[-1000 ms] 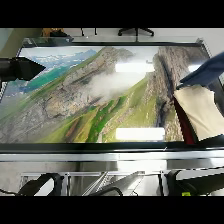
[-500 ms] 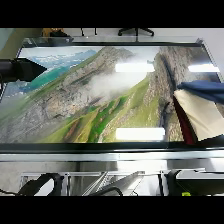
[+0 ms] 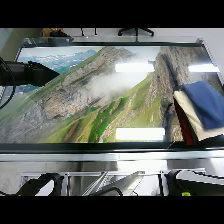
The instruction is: Fold the shirts.
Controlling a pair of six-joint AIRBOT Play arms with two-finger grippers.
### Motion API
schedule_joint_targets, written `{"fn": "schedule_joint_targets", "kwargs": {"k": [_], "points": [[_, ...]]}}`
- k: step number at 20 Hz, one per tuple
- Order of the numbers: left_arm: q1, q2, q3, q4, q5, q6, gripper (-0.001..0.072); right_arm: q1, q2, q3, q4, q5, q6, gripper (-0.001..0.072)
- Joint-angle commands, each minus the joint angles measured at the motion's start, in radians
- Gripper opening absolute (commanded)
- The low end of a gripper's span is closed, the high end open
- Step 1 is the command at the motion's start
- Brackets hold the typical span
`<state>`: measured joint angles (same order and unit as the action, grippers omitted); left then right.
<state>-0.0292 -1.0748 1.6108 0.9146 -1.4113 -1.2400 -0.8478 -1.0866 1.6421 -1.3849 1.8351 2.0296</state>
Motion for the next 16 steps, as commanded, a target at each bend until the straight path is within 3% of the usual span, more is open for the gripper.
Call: {"fn": "schedule_joint_targets", "kwargs": {"k": [1,3,5,6,7,9,12,16], "points": [[-0.022,0.000,0.001,0.002,-0.002,0.005,0.0013,0.000,0.000,-0.058,-0.045,0.003,-0.059,0.0707],[-0.022,0.000,0.001,0.009,-0.002,0.006,0.0013,0.000,0.000,-0.052,-0.043,-0.016,-0.070,0.0704],[-0.022,0.000,0.002,0.008,0.007,0.010,0.0014,0.002,0.000,-0.015,0.067,-0.072,-0.070,0.0695],[-0.022,0.000,0.005,0.008,0.018,0.010,0.0013,0.003,0.000,0.012,0.193,-0.122,-0.071,0.0443],[-0.022,-0.001,0.018,0.008,0.027,0.009,0.0013,0.008,0.003,0.031,0.330,-0.185,-0.093,0.0035],[-0.022,0.001,0.048,0.008,0.023,-0.013,0.0013,0.079,0.035,0.033,0.489,-0.314,-0.143,0.0019],[-0.022,0.051,-0.001,0.006,0.039,-0.067,0.0012,0.345,0.095,-0.006,0.357,-0.366,-0.212,0.0019],[-0.022,0.238,-0.322,0.000,0.050,-0.105,0.0013,0.780,0.257,-0.289,0.206,-0.531,-0.243,0.0018]]}}
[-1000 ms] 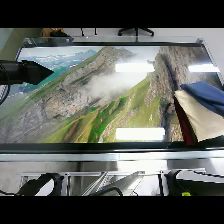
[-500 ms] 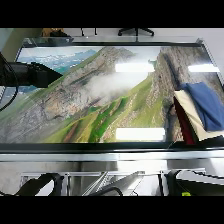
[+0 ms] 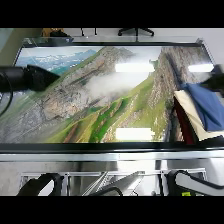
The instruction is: Fold the shirts.
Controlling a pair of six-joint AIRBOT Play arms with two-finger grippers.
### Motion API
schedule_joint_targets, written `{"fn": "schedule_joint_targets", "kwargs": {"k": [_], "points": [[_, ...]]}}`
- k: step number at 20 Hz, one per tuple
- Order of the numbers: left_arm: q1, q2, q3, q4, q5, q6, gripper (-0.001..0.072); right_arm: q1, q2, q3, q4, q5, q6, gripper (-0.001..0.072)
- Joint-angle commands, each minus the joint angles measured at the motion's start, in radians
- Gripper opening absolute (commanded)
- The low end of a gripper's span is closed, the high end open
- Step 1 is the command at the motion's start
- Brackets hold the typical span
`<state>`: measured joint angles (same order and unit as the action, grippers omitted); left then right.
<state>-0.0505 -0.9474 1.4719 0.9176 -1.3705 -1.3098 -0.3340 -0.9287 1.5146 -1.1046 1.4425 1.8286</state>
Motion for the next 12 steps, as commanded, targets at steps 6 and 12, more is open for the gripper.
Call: {"fn": "schedule_joint_targets", "kwargs": {"k": [6,12], "points": [[0.000,0.391,-0.629,-0.003,0.019,-0.034,0.0013,0.616,0.293,-0.620,-0.071,-0.410,-0.050,0.0019],[0.000,0.479,-0.651,-0.002,0.009,-0.035,0.0014,0.629,0.291,-0.643,-0.051,-0.330,-0.050,0.0019]]}}
